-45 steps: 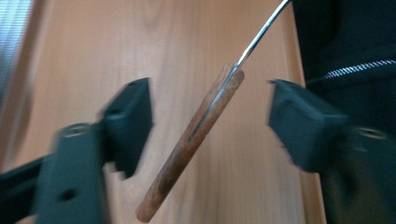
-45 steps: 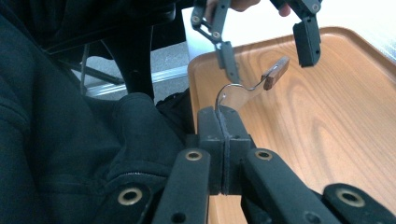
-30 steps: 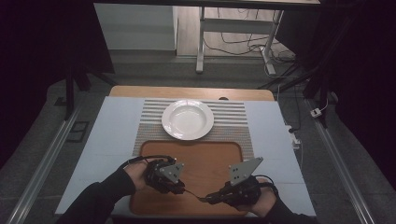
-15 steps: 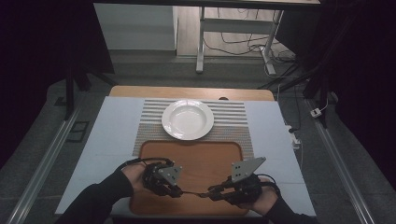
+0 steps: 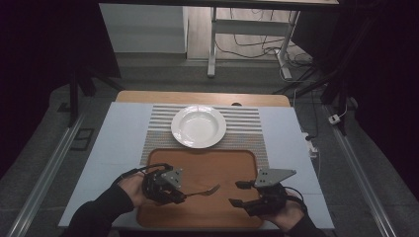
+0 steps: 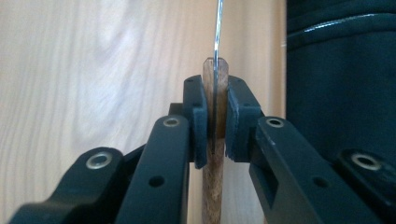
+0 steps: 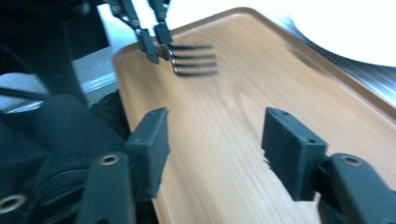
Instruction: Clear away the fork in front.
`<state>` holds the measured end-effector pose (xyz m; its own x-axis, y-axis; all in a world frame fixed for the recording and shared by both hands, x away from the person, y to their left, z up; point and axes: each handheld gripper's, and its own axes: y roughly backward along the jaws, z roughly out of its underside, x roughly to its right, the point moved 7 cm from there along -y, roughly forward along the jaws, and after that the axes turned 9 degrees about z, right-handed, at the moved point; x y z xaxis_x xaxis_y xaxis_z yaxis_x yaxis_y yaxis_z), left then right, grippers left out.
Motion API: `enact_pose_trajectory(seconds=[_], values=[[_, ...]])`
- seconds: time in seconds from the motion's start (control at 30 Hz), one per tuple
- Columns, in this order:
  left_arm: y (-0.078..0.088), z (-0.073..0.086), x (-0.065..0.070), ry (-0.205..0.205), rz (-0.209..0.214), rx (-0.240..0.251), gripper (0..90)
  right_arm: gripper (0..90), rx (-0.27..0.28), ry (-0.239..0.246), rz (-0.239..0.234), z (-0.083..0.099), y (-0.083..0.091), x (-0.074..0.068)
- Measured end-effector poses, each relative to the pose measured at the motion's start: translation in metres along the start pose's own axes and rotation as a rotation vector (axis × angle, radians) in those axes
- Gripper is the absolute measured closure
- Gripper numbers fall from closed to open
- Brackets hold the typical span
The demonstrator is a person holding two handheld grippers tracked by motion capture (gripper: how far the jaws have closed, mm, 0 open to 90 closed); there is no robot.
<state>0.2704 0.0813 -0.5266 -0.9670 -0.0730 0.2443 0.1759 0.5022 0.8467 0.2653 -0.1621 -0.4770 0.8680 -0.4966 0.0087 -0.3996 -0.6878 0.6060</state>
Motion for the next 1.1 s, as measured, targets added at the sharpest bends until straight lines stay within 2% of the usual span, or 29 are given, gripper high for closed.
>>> enact_pose_trajectory(seconds=[0.13,0.37,0.5,0.67,0.8,0.83,0.93,1.1], values=[[0.004,0.005,-0.001,0.082,-0.027,0.011,80.2,29.4,0.004,-0.028,0.068,0.006,0.01,0.006],[0.01,0.016,-0.003,0.224,-0.066,0.041,80.2,18.3,0.016,-0.079,0.161,0.017,0.025,0.014],[0.012,0.023,-0.004,0.305,-0.082,0.067,80.1,10.2,0.018,-0.109,0.213,0.024,0.031,0.018],[0.015,0.033,-0.005,0.42,-0.117,0.11,80.1,2.6,0.008,-0.12,0.275,0.033,0.038,0.021],[0.015,0.04,-0.006,0.497,-0.128,0.12,80.1,0.0,0.003,-0.139,0.308,0.038,0.044,0.023],[0.014,0.042,-0.007,0.527,-0.142,0.122,80.1,0.0,0.005,-0.146,0.316,0.04,0.045,0.023],[0.012,0.047,-0.009,0.58,-0.165,0.111,80.1,0.0,0.002,-0.163,0.344,0.045,0.049,0.025],[0.007,0.053,-0.016,0.685,-0.179,0.101,80.0,0.0,-0.007,-0.195,0.358,0.052,0.055,0.029]])
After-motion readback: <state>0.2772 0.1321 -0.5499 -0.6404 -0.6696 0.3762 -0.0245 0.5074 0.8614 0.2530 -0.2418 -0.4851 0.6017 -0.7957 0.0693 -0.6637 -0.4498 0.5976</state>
